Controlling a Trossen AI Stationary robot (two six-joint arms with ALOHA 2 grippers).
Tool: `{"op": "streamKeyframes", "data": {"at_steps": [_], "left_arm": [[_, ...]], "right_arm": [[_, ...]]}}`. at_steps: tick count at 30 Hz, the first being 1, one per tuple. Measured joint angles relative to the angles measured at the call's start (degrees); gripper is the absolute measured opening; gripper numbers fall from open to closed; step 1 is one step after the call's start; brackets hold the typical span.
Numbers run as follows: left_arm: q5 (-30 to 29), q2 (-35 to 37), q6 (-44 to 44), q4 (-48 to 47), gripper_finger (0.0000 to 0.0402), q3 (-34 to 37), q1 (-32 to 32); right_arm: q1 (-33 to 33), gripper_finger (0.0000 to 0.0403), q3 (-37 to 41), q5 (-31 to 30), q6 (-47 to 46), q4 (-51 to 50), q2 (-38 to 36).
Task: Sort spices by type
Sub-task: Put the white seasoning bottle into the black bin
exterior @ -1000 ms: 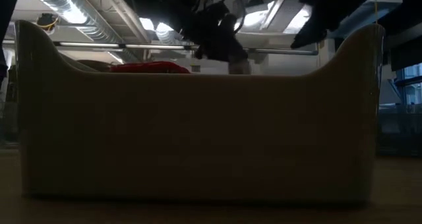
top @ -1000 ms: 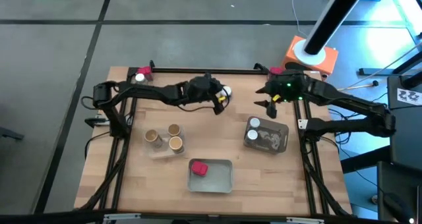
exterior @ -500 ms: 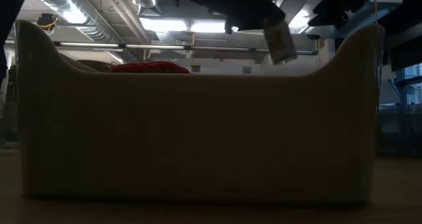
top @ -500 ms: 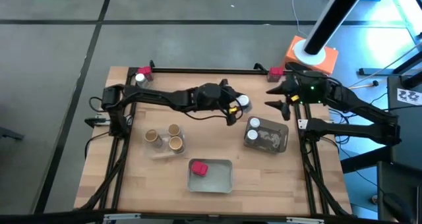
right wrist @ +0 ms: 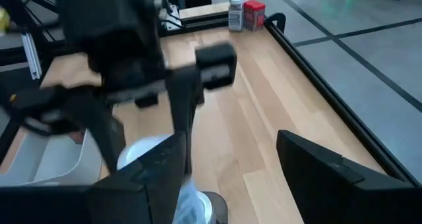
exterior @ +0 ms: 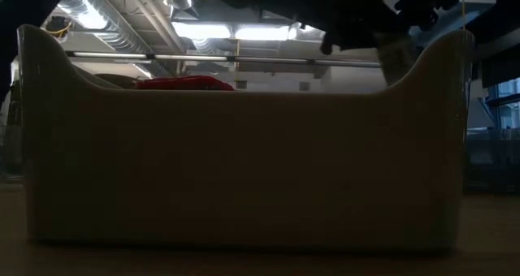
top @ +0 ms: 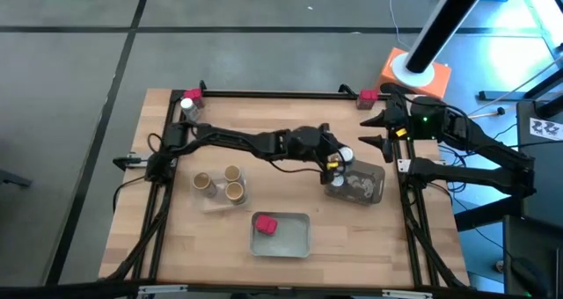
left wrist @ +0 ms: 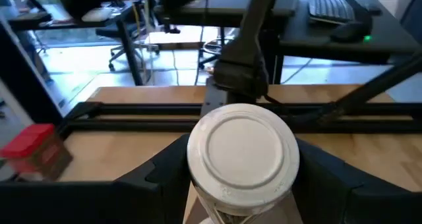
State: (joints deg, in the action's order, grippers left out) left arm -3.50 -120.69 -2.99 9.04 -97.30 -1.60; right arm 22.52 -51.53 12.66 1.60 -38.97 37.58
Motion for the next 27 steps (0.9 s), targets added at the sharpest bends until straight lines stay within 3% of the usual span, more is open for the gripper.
{"op": "streamKeyframes", "data": {"at_steps": [10, 27], "left_arm": [[1.6, -7.4, -1.7, 0.4, 0.0200, -7.2, 0.9], [6.1, -14.5, -4.8, 0.3, 0.0200, -7.5, -1.2]], "right_arm": [[0.0, 0.0239, 0.0, -2.4, 0.3, 0.3, 0.0], [0.0, 0.0239, 0.0, -5.6, 0.4, 0.2, 0.0]]}}
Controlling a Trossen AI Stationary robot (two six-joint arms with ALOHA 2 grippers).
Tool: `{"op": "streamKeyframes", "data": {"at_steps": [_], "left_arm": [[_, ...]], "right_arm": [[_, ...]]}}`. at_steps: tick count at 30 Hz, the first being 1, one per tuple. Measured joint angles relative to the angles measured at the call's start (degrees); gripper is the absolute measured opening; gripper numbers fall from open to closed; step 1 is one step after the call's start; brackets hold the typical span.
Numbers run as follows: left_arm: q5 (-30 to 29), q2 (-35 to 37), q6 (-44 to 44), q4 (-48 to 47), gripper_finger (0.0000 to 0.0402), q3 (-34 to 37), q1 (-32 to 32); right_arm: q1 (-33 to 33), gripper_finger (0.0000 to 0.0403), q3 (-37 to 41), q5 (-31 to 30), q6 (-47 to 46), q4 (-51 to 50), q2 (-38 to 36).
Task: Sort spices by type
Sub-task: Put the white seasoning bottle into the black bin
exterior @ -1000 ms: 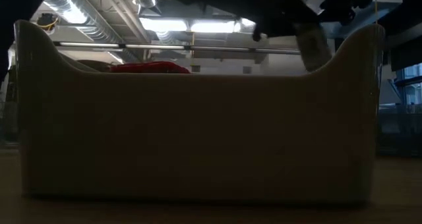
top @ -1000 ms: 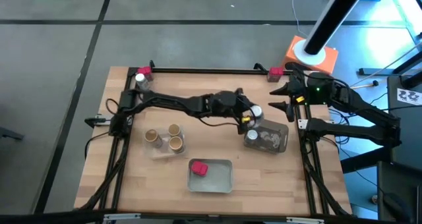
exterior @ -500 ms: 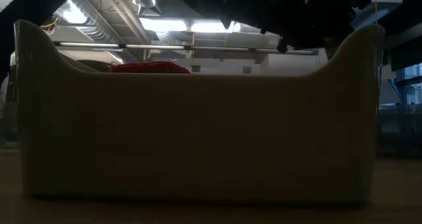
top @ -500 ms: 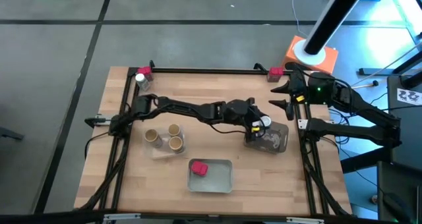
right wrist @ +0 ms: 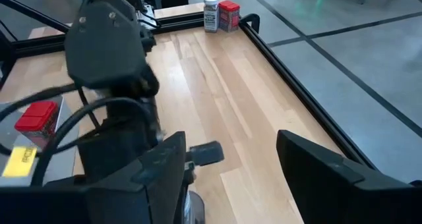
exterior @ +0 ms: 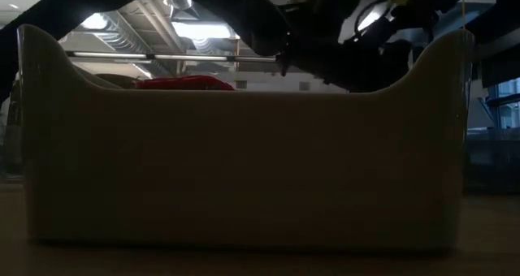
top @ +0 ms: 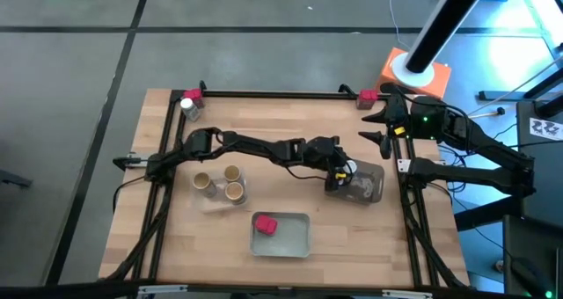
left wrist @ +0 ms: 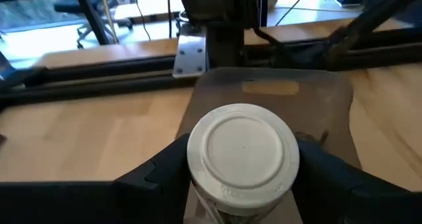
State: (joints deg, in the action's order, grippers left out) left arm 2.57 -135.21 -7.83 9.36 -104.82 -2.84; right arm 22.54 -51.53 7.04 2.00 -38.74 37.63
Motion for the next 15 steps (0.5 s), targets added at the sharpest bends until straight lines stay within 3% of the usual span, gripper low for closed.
{"op": "streamKeyframes", "data": {"at_steps": [15], "left_arm": [[0.4, -1.9, 1.4, 1.5, 0.0200, -0.2, -0.6]], "right_arm": [[0.0, 0.0239, 0.0, 0.0, 0.0, -0.3, 0.0]]}}
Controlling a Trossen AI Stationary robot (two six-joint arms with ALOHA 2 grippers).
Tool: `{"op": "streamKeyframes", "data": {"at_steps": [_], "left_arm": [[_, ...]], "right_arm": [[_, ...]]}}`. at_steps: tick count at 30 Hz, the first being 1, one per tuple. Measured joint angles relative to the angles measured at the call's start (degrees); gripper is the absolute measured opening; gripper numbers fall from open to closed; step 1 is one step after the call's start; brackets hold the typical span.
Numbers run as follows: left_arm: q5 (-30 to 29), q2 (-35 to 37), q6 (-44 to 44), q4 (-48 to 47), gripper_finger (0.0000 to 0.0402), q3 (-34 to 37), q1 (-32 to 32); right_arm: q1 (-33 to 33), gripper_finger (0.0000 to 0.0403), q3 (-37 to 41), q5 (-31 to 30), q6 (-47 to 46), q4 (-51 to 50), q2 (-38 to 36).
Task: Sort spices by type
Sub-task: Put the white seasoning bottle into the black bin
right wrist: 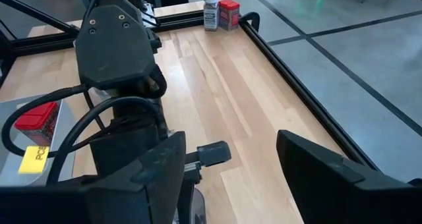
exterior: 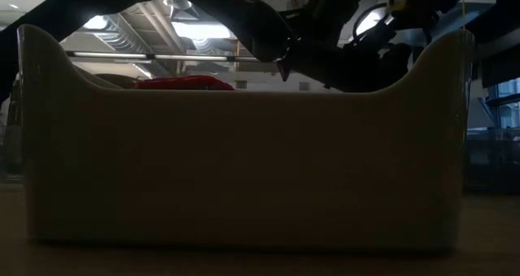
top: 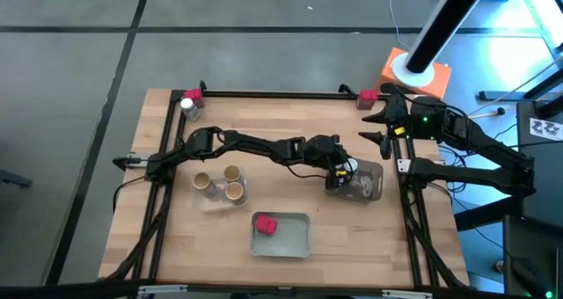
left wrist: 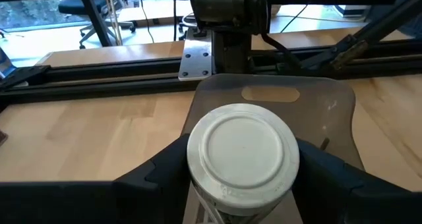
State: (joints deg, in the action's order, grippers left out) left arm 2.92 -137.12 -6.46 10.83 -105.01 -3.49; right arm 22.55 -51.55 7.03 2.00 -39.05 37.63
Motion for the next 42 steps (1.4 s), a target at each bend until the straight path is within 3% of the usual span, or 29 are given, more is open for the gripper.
{"op": "streamKeyframes", "data": {"at_steps": [13, 23, 42], "left_arm": [[-0.3, -0.1, 1.3, -0.6, 0.0204, 0.1, -0.7], [-0.3, -0.1, 2.9, -0.7, 0.0268, 0.1, -0.7], [-0.4, 2.9, 1.4, -2.2, 0.0265, 0.3, -0.5]], "right_arm": [[0.0, 0.0239, 0.0, 0.0, 0.0, -0.1, 0.0], [0.0, 0.0239, 0.0, 0.0, 0.0, -0.1, 0.0], [0.0, 0.0239, 0.0, 0.0, 0.0, -1.1, 0.0]]}}
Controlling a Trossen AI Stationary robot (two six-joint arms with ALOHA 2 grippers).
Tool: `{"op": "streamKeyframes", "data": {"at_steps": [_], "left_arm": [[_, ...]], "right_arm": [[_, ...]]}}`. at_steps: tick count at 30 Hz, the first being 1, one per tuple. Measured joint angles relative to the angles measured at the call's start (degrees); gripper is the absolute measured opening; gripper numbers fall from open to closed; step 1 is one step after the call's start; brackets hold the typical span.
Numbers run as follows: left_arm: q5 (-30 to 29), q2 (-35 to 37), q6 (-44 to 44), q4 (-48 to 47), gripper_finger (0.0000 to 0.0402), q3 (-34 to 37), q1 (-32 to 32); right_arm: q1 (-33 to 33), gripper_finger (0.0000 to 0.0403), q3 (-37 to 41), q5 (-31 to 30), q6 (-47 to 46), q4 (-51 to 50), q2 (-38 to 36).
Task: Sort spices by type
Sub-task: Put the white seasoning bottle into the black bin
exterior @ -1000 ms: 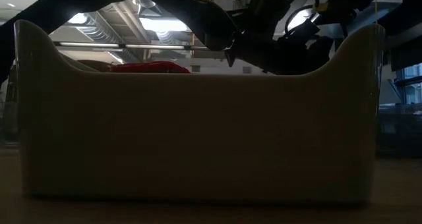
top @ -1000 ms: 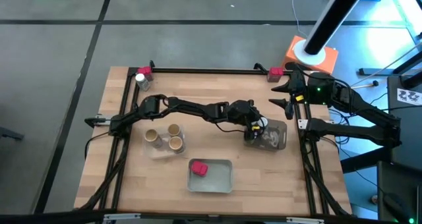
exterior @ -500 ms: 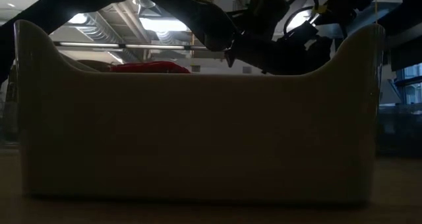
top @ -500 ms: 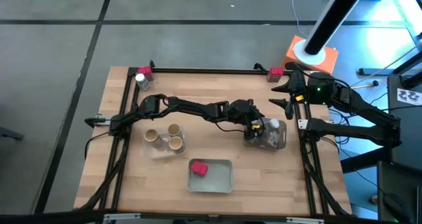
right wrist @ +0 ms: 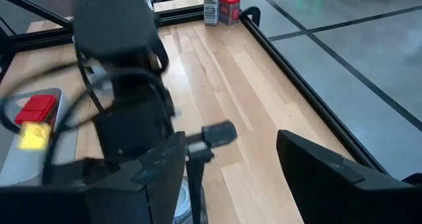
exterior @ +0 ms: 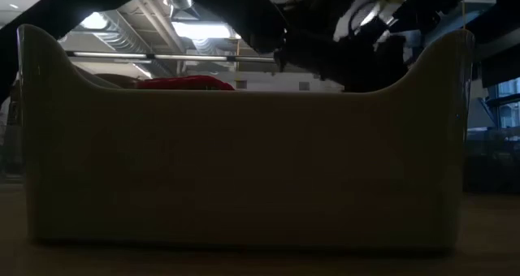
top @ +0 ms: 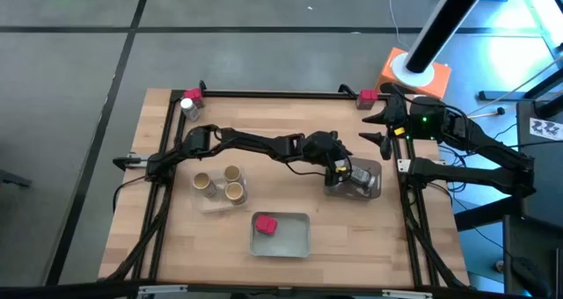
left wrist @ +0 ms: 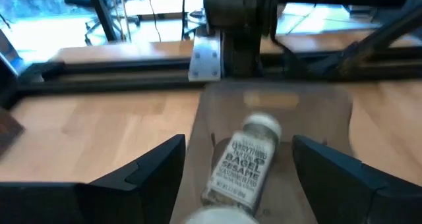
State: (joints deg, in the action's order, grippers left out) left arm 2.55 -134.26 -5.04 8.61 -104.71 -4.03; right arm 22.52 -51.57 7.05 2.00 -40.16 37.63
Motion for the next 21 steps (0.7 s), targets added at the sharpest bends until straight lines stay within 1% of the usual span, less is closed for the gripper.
{"op": "streamKeyframes", "data": {"at_steps": [6, 14, 17, 21], "left_arm": [[-1.0, 5.2, -1.5, -3.7, 0.0265, -0.1, 0.6], [-6.9, 13.7, -4.1, -16.9, 0.0265, -0.2, 2.0], [-7.6, 17.1, -4.0, -19.5, 0.0265, 2.4, 2.3], [-9.8, 22.4, -1.8, -19.5, 0.0265, 9.9, 2.3]], "right_arm": [[0.0, 0.0239, 0.0, 0.0, 0.0, 0.1, 0.0], [0.0, 0.0239, 0.0, 0.0, -0.3, 0.2, 0.0], [0.0, 0.0239, 0.0, 0.0, -0.3, 0.4, 0.2], [0.0, 0.0239, 0.0, 0.0, -0.3, 1.8, 2.3]]}}
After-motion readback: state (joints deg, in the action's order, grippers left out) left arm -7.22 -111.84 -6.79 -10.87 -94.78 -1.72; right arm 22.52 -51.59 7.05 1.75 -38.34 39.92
